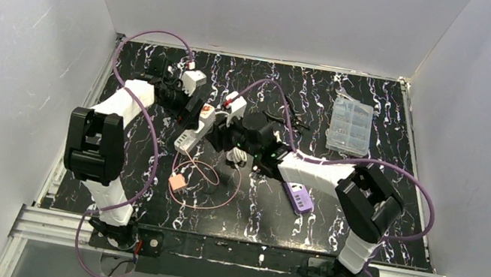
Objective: Insert the plug
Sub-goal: Insert the plug into the socket.
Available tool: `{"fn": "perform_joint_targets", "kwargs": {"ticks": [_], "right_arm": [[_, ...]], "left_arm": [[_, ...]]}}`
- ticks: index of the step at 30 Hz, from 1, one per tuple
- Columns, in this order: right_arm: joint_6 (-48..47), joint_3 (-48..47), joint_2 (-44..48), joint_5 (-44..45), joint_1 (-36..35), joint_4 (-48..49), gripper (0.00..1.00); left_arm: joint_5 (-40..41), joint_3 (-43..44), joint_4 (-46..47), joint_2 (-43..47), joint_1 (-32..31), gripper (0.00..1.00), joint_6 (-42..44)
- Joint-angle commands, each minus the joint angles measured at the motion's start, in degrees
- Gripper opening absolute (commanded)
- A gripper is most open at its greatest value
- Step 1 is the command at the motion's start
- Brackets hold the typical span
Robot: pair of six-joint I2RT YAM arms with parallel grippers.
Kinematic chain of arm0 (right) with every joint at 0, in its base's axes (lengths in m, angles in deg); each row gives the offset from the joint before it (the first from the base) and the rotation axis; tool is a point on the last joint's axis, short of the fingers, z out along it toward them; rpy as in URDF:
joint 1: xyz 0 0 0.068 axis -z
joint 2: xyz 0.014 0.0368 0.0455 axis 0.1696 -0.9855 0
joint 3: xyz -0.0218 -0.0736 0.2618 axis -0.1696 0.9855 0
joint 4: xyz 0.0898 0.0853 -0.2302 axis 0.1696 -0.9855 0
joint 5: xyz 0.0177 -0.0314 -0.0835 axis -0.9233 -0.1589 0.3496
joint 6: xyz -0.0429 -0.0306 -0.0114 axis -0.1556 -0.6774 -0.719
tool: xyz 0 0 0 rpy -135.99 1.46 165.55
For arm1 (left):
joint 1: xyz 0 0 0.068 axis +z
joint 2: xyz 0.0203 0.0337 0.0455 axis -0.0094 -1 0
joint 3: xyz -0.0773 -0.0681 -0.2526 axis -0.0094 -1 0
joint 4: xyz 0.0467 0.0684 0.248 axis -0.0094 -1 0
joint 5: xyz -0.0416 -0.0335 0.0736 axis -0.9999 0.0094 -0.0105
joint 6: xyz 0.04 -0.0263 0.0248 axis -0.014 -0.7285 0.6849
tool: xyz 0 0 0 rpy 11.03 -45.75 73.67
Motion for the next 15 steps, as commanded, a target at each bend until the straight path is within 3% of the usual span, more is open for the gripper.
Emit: {"fn": "perform_joint_targets", "kwargs": {"ticks": [1,2,3,15], "right_arm": [[0.36,-5.02,0.32,0.41,0.57,-4.90,0.23],[0.39,-6.07,-0.42,0.96,0.51,-5.31,0.07],[0.43,-6.85,-1.24,1.19,0.57,-5.40,0.01],[0.87,-17.67,-13.18,-3.60,0.67,-5.81,0.01]], "left_arm": [[2.59,2.93,-4.37,1.29,0.34,0.98,-1.56],[2.89,3.29,-4.49,1.58,0.29,0.98,-1.53],[3.31,3.38,-4.52,1.88,0.32,0.98,-1.44],[3.89,3.83,-5.32,4.40,0.96,0.98,-2.49]]}}
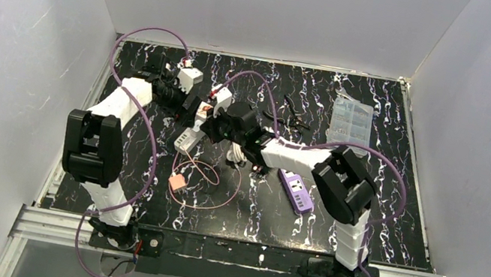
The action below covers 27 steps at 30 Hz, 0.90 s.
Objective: Insert the plug
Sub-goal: Insert the plug into the socket.
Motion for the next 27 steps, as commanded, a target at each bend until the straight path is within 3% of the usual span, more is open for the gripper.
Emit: {"fn": "perform_joint_targets", "kwargs": {"ticks": [1,11,27], "right_arm": [[0.37,-4.23,-3.19,-2.92,0.19,0.43,0.01],[0.67,-5.41,-4.86,-2.55,0.36,1.01,0.01],[0.07,-9.81,-8.42,-2.22,0.58,0.37,0.01]], "left_arm": [[-0.39,2.03,-1.98,3.58,0.48,0.98,-0.94],[-0.01,0.63,-1.83,3.95,0.81,0.98,-0.52],[-0.26,-1.01,-2.26,3.61,6.89,0.98,0.40]]}}
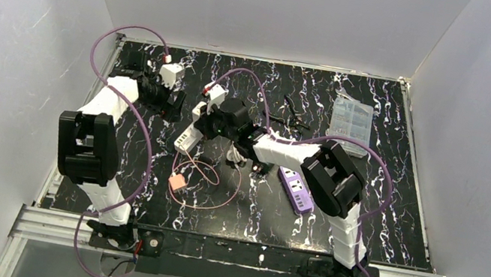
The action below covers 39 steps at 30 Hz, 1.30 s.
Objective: Insert the plug
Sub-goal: Insert the plug into the socket.
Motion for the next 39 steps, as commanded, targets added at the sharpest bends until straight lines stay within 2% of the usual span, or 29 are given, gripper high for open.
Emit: {"fn": "perform_joint_targets", "kwargs": {"ticks": [1,13,27,34,39], "right_arm": [[-0.01,-2.29,-1.36,-0.15,0.61,0.92,0.01],[-0.34,-2.50,-4.30,-0.10,1.00,-1.75,0.01],[-0.77,3.93,-4.37,-0.12,1.00,-3.78,0.01],[-1.24,1.65,-7.39,-0.92,1.00,-6.93,0.01],[-1.24,2.02,-4.28,-0.23,1.00,-7.33,0.01]], "left_arm": [[-0.36,-0.75,-1.86,3.00,0.18,0.98,1.06],[-0.66,-0.31,-1.93,2.48,0.25,0.98,1.27],[-6.33,2.09,-2.70,2.33,-1.63,0.98,-0.93],[-4.33,1.07,-2.17,2.04,-2.33,0.98,0.00],[-2.56,2.22,-2.87,3.38,-2.26,0.98,-0.02]]}}
